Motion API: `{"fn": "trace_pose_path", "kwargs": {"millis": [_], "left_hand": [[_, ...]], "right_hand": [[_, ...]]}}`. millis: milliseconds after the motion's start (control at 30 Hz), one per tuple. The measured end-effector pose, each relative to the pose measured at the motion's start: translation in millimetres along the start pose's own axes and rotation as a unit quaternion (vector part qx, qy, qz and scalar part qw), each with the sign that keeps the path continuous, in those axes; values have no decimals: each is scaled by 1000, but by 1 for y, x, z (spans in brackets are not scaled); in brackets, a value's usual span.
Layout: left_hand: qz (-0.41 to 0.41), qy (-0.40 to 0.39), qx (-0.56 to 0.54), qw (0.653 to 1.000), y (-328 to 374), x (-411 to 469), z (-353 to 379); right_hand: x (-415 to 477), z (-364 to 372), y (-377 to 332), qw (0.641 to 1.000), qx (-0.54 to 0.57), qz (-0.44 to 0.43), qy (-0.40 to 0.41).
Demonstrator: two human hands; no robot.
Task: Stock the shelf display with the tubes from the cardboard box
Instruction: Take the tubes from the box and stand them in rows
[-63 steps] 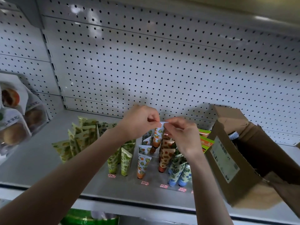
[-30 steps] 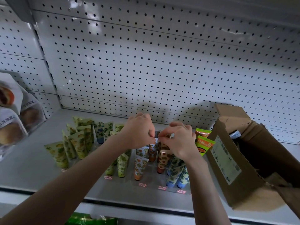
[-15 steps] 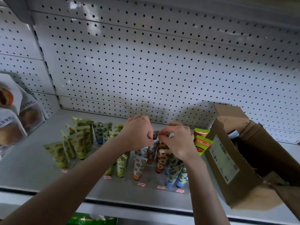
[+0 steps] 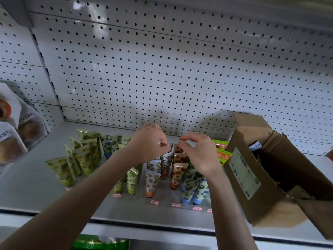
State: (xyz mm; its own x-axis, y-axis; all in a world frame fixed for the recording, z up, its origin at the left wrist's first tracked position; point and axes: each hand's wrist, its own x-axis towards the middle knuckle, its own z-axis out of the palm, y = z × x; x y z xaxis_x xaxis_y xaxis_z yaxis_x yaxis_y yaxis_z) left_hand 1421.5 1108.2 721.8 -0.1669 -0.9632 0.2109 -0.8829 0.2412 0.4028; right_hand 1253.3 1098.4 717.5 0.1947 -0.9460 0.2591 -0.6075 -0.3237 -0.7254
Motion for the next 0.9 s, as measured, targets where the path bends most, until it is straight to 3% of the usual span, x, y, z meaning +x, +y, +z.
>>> {"fn": "trace_pose_path", "kwargs": {"millis": [267,567,900], "left_hand": [[26,108,-175,978,22,0,-14],[42,95,-269,958,77,16,7],[77,60,-294,951,146,33,45]], "right_hand": [[-1,-30,-4,993,97,-21,67],[-14,-117,19,987,101,-9,122],[-24,-186,77,991,42,76,101]]}}
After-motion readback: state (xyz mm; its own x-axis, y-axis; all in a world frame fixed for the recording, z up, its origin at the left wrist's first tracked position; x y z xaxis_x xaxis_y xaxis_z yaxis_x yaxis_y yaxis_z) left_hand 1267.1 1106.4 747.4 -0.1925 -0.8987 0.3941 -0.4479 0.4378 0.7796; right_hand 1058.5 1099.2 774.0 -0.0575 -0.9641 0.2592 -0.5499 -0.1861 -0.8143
